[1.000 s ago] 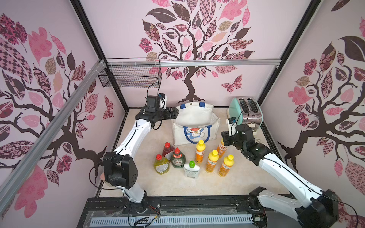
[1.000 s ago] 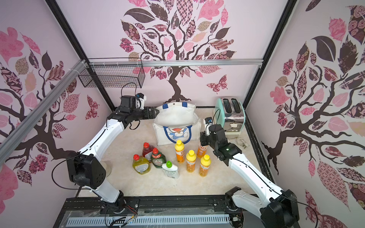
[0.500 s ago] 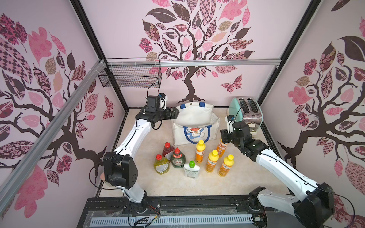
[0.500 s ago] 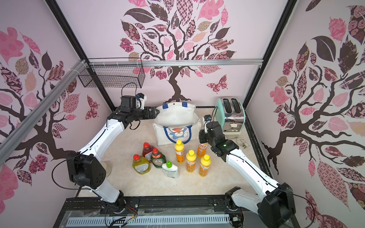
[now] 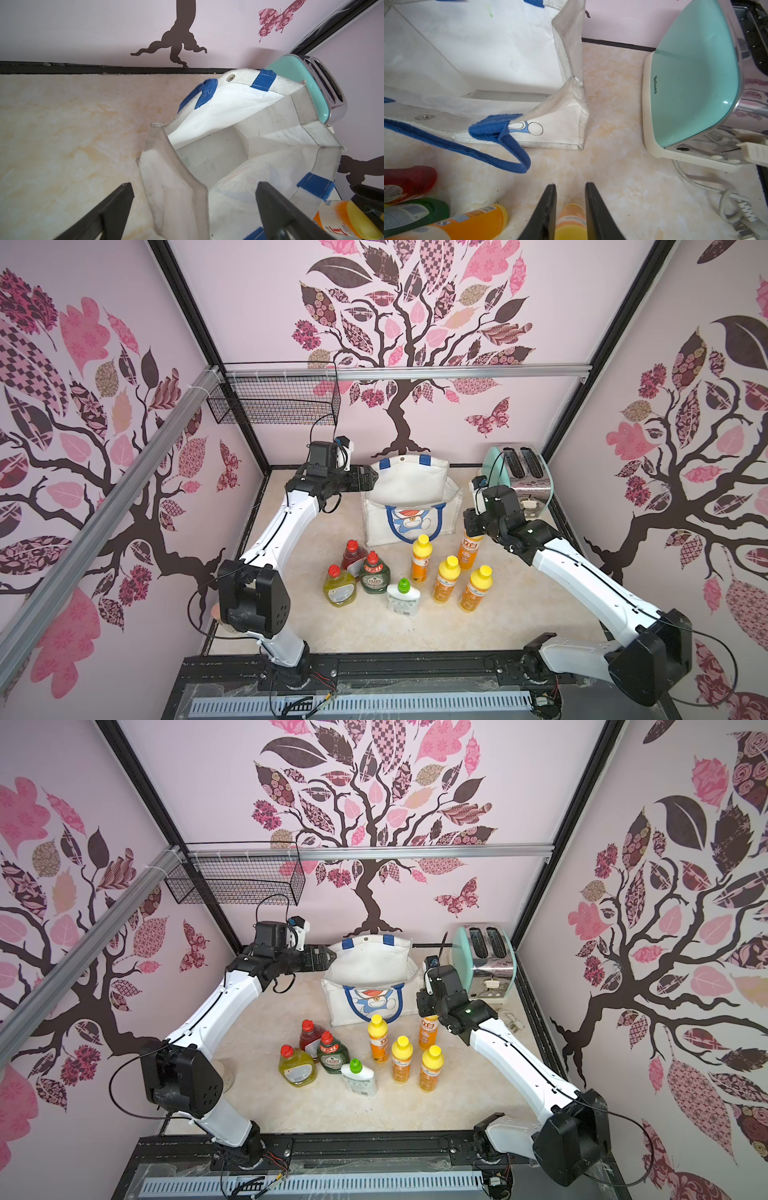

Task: Pack dish soap into the shopping bag
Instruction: Pick up the bottle of dish soap at the center of the board, then place the bottle of dish soap in the shopping bag.

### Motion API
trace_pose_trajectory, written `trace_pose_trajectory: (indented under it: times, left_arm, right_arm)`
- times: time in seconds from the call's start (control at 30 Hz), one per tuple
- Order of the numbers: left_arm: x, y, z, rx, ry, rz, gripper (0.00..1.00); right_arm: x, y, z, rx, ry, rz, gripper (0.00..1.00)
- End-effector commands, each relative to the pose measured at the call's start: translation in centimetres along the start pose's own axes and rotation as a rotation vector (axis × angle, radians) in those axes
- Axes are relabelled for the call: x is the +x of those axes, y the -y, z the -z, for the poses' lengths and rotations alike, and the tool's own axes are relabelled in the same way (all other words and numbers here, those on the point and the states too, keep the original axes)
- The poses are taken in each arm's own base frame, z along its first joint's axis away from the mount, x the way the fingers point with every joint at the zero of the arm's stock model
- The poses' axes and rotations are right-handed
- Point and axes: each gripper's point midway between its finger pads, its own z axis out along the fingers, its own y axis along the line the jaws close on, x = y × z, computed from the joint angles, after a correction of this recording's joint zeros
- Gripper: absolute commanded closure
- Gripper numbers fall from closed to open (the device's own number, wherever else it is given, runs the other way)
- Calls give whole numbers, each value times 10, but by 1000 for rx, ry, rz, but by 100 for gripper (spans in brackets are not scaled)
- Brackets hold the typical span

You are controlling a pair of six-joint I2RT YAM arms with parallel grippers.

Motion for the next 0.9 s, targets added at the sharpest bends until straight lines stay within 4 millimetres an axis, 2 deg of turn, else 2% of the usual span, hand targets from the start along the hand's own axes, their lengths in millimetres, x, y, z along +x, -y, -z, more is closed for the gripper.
trace_pose_trajectory:
  times: [0.0, 0.87]
  left_arm:
    - [-6, 10, 12, 20, 17, -26, 2]
    - [-2, 9, 8, 11, -12, -36, 2]
  right_arm:
    - [-51, 2, 27, 17, 128, -12, 100]
    - [-182, 1, 83, 78, 206, 27, 100]
